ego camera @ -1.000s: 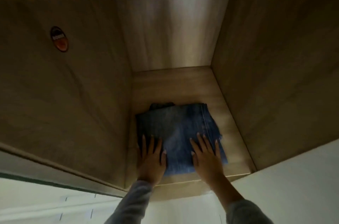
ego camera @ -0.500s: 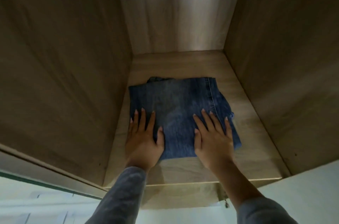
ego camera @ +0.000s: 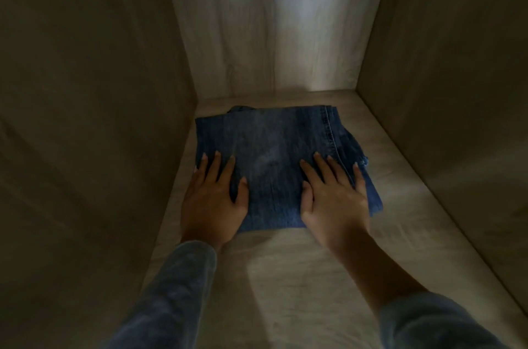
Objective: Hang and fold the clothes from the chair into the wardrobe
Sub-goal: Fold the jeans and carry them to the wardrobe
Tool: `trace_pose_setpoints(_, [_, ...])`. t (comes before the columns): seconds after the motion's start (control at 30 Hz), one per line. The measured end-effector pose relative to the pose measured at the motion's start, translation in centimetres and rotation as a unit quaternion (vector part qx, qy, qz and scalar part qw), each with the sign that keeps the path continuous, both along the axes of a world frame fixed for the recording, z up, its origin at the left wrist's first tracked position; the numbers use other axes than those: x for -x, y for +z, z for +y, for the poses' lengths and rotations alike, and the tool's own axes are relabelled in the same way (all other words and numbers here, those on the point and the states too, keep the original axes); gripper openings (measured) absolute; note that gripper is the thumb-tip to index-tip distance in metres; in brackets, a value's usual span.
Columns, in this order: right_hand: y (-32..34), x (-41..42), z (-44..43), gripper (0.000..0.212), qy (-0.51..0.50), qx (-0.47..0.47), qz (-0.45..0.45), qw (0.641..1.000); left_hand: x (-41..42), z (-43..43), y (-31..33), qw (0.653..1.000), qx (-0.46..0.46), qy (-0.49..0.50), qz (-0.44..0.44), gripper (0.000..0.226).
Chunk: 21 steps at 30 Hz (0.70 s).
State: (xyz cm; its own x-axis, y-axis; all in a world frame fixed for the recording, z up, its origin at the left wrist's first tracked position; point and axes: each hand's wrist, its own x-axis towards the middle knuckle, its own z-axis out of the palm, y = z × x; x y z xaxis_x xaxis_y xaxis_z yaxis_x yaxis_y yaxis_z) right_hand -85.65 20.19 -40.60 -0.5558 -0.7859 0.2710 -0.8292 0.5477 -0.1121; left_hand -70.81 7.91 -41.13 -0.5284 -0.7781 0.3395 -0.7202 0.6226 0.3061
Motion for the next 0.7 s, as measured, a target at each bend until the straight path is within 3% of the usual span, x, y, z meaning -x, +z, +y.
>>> trace_pose_setpoints(0.17, [0.1, 1.7, -2.5, 0.077, 0.006, 0.001, 0.001, 1.0, 1.5, -2.3, -0.2, 1.0, 0.023, 0.004, 0.013, 0.076])
trace_pose_setpoints(0.37, [0.1, 3.2, -5.1, 0.08, 0.007, -0.003, 0.003, 1.0, 3.5, -4.5, -1.0, 0.994, 0.094, 0.03, 0.04, 0.049])
trace_pose_setpoints(0.53, [0.3, 4.6, -6.9, 0.066, 0.001, -0.01, 0.008, 1.0, 5.0, -6.3, -1.0, 0.994, 0.097, 0.031, 0.041, 0.048])
trace_pose_setpoints(0.7, [0.4, 5.5, -8.6, 0.065, 0.004, -0.014, -0.001, 1.0, 5.9, -8.0, -1.1, 0.995, 0.085, 0.028, 0.053, 0.054])
